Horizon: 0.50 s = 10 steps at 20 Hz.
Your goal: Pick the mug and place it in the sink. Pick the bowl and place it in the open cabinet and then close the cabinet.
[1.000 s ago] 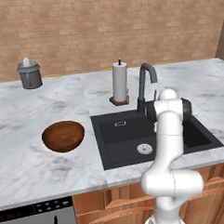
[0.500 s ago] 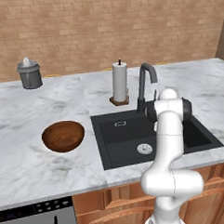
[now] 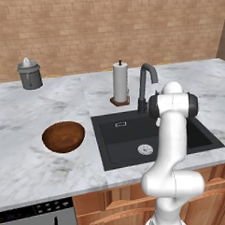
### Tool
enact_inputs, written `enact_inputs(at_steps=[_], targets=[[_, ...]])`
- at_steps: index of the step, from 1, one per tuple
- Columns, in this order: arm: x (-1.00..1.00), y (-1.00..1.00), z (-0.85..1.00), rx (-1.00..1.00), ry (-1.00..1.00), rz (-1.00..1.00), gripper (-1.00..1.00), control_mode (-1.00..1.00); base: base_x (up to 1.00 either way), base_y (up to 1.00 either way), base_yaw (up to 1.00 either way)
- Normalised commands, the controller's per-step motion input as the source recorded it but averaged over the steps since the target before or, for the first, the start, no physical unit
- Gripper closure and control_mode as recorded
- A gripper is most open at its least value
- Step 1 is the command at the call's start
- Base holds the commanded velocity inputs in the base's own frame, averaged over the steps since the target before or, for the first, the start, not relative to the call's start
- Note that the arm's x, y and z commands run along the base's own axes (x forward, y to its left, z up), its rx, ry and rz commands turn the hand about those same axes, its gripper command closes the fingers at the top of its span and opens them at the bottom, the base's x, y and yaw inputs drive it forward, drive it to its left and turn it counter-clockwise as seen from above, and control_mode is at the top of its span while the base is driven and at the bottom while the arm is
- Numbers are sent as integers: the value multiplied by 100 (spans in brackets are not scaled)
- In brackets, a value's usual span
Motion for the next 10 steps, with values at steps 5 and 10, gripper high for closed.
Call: enact_inputs(at_steps=[5,10], targets=[[-38,8,44,-7,-1,0,-100,-100,0,0,0],[-46,6,45,-5,-1,1,-100,-100,0,0,0]])
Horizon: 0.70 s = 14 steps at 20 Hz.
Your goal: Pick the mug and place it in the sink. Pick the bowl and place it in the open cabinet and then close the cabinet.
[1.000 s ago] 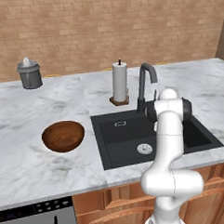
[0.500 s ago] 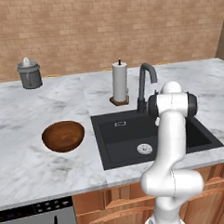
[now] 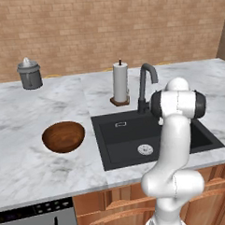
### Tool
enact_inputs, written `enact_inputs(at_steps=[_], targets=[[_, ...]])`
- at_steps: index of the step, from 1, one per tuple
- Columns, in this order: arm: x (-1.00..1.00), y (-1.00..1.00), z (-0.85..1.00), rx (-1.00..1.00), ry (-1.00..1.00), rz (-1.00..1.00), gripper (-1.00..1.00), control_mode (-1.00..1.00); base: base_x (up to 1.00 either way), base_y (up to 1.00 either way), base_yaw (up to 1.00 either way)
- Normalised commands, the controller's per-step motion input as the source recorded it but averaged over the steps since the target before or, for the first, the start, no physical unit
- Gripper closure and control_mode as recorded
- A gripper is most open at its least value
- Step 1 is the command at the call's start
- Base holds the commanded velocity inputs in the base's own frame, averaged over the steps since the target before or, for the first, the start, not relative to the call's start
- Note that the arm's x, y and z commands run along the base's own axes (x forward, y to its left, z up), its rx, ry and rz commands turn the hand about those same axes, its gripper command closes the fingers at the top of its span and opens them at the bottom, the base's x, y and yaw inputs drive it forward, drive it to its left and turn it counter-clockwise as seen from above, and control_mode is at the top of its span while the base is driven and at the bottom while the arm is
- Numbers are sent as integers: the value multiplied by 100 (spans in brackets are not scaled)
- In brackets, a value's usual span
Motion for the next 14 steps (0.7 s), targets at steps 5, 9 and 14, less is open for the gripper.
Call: enact_inputs(at_steps=[5,9,14], targets=[[-47,8,68,0,-4,3,-100,-100,0,0,0],[-53,17,78,0,0,2,-100,-100,0,0,0],[-67,60,62,0,-9,0,-100,-100,0,0,0]])
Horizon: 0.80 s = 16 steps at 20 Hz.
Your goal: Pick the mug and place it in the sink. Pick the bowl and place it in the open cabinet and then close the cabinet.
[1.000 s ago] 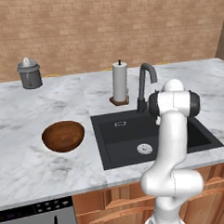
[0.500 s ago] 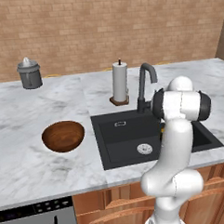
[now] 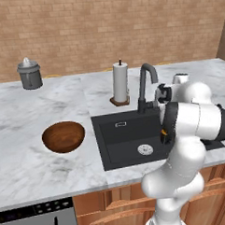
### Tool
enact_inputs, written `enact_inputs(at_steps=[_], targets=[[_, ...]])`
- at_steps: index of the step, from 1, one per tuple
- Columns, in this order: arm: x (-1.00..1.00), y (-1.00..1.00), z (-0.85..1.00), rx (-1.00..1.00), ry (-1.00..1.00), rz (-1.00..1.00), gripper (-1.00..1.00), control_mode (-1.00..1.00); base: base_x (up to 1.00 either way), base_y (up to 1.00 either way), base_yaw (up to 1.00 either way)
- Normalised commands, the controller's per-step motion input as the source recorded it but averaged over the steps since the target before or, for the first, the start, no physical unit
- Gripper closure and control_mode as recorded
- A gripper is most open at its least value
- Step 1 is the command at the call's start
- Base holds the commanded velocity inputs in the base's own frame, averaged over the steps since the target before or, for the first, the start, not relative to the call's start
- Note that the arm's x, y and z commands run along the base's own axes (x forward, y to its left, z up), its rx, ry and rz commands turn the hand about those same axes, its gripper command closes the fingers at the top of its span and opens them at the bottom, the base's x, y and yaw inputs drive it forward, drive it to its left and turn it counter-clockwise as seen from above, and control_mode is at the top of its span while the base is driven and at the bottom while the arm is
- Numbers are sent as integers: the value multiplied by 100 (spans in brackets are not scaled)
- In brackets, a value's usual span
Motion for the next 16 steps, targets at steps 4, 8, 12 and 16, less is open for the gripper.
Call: enact_inputs(at_steps=[4,8,12,16], targets=[[-28,50,25,7,-4,-1,-100,-100,0,0,0],[-19,96,24,15,-30,-10,-100,-100,0,0,0],[-15,100,26,3,-15,-8,-100,-100,0,0,0],[-1,100,30,0,0,0,-100,-100,0,0,0]])
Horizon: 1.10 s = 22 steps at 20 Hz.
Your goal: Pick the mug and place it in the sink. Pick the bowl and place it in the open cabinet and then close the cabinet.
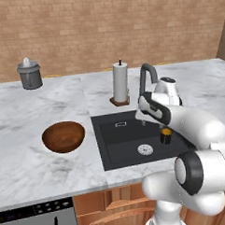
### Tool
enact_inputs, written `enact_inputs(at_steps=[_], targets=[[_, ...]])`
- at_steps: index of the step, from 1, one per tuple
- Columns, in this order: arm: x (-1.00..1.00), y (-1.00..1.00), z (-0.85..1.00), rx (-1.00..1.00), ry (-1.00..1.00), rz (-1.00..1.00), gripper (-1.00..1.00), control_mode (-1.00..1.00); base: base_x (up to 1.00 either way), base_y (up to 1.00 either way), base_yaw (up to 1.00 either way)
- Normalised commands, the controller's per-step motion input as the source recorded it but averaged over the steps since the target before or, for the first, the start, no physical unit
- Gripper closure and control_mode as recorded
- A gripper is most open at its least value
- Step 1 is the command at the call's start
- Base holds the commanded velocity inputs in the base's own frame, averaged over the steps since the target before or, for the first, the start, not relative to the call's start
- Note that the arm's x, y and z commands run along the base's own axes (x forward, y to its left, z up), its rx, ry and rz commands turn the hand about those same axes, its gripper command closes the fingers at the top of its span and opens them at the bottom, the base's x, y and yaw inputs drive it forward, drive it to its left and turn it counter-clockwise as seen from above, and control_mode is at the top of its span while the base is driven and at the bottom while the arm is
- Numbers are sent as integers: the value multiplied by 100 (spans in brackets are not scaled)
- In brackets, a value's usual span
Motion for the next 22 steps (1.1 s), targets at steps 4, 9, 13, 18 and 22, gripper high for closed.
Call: enact_inputs(at_steps=[4,9,13,18,22], targets=[[11,73,20,0,0,-2,-100,-100,0,0,0],[23,84,42,0,0,-3,-100,-100,0,0,0],[36,86,22,0,0,-6,-100,-100,0,0,0],[62,92,-17,0,1,-7,-100,-100,0,0,0],[65,85,-13,0,0,-1,-100,-100,0,0,0]])
